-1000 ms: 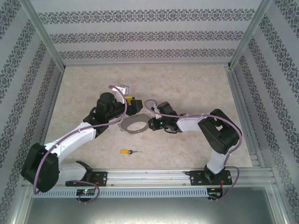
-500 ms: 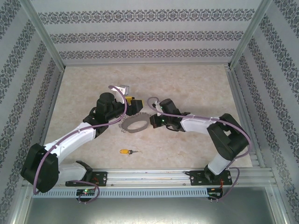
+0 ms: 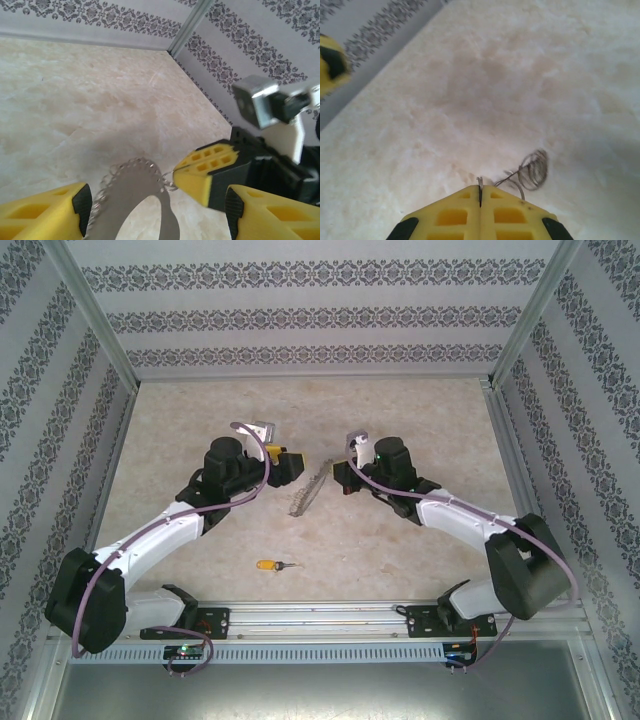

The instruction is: Put the keys on the keyring

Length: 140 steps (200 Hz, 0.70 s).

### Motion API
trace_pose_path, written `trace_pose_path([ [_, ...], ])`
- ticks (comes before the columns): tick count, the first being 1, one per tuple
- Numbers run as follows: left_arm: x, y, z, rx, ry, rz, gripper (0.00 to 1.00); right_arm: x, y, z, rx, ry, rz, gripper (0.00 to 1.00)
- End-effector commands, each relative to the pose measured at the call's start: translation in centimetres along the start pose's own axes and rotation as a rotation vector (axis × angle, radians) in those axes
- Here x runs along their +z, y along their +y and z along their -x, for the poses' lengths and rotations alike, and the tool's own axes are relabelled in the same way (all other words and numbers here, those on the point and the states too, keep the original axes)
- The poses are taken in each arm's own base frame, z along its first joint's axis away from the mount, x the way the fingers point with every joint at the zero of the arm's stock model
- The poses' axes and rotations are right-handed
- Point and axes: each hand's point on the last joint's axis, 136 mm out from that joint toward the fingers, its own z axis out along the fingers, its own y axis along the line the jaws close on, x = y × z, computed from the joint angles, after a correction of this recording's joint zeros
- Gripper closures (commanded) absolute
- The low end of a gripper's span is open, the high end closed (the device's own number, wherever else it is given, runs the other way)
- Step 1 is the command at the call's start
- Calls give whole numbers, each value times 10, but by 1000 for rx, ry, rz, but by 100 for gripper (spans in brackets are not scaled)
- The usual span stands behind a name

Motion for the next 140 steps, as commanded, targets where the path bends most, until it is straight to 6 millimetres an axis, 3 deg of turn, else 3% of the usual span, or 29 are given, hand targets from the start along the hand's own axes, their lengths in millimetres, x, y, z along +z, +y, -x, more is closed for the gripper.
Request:
trace_pose_path([
  [1,-5,-15,17,50,-12,-69,28,-22,28,39,-90,-140,122,100],
  [50,-5,-49,30,49,-5,-286,30,-52,54,72,-127,-240,231,100],
  [89,-9,-79,42,56,0,-461,43,-68,70,87,-146,-283,293,100],
  [140,-9,-93,48,34,10,-557,50,-81,90,97,-163,-301,380,100],
])
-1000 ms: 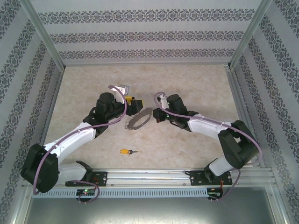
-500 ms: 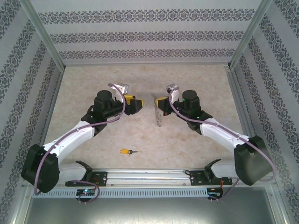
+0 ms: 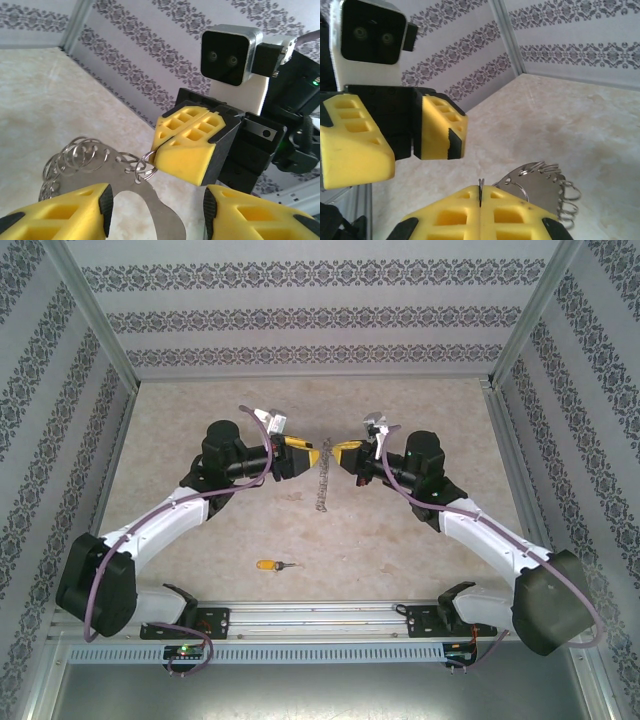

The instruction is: Put the keys on the keyring

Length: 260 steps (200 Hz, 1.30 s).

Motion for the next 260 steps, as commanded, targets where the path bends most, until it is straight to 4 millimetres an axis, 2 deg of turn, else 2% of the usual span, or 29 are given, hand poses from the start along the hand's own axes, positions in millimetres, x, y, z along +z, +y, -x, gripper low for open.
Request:
trace_pose_path([
  [1,0,-23,23,44,-36,-113,51,-7,28,36,-63,-84,101,100],
  [50,5,-24,24,15,-45,-159,55,-8,35,41,-58,-97,131,100],
  [72,8,-27,26,-4,-54,-201,60,-7,38,42,-56,-98,142,100],
  [141,15,-31,18,-18,-40,-250,68,-2,34,39,-48,-93,137,100],
  [184,15,-42,17,-12,-28,-301,81,2,28,35,-36,-83,125,100],
  [231,21,-36,9,-32,-13,-306,78,5,30,36,-35,-74,136,100],
  [260,23,-37,7,-39,-8,-321,85,7,29,33,-29,-65,135,100],
])
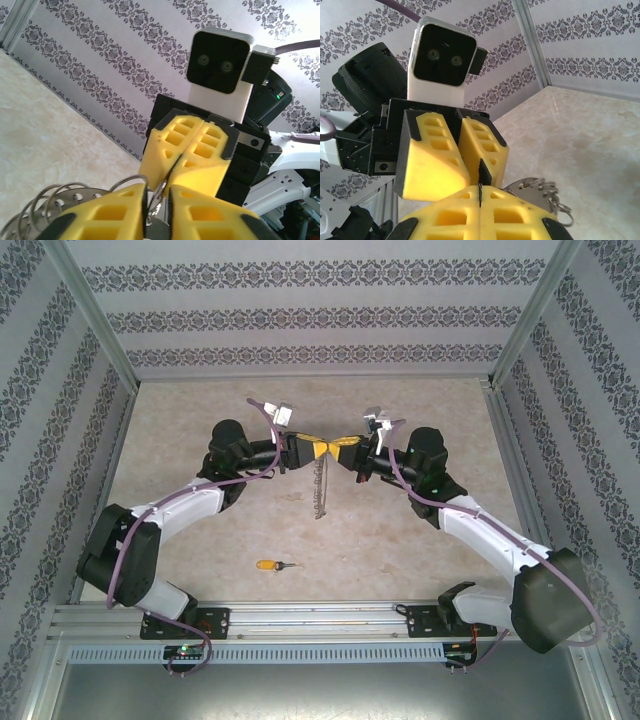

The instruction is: Put the keys on the keyring

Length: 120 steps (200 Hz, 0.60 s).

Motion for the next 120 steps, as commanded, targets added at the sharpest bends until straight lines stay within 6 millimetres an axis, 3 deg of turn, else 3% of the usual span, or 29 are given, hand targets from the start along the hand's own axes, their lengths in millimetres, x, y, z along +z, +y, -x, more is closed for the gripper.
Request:
trace_pose_path([
  [1,8,-28,-3,57,31,-115,85,6,10,17,-43,-32,38,100],
  [55,7,-26,-5,75,31,-79,100,10,6,10,-33,-15,29,100],
  [97,4,-28,-4,120,20,-37,100,6,0,14,-16,-31,-4,99],
  [101,3,-27,-4,127,18,-25,100,5,-1,16,-12,-36,-10,93],
  [109,1,-26,-4,145,13,1,100,-1,-5,21,-2,-55,-36,71],
  [120,-2,-24,-3,173,9,40,100,-11,-12,27,8,-84,-79,63],
])
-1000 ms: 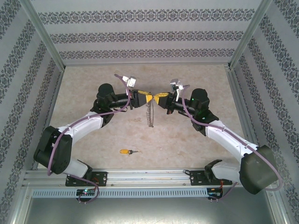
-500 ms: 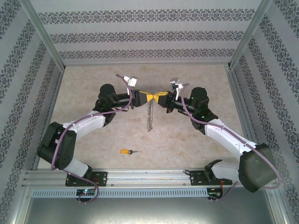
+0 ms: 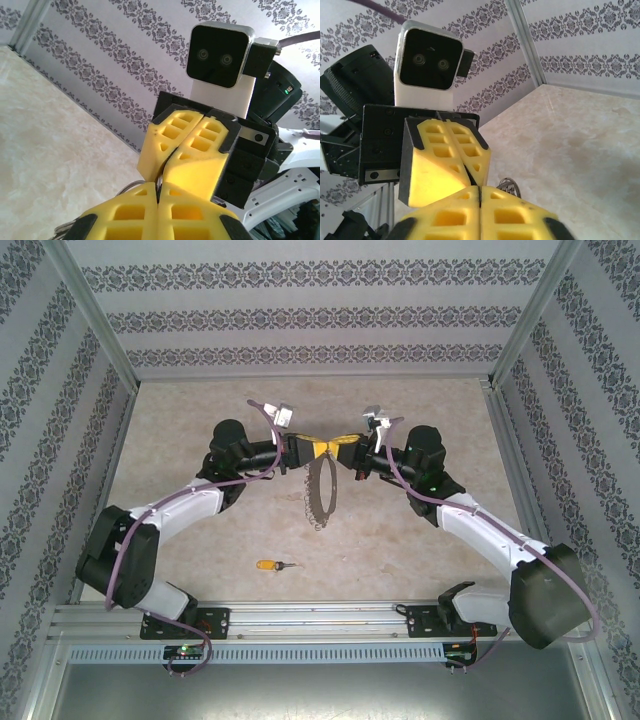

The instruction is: Put the keys on the keyring

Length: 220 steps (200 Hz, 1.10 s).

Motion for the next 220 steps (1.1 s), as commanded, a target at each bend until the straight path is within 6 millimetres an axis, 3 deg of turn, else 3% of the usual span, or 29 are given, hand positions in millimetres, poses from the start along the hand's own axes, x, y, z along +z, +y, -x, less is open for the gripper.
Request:
trace_pose_path([
  [1,-3,-26,1,136,1,3,100,-14,-3,28,-10,-86,-52,63],
  [34,-15,-18,-1,273,23,165,100,-43,-22,33,38,-150,-175,55],
  [83,-22,-19,0,406,38,207,100,-35,-31,5,105,-90,-166,55],
  [132,-21,-30,-6,487,69,144,100,-22,0,-11,56,-24,-34,56],
  [220,-16,-58,-23,531,117,-73,100,-37,44,-21,-2,28,153,58],
])
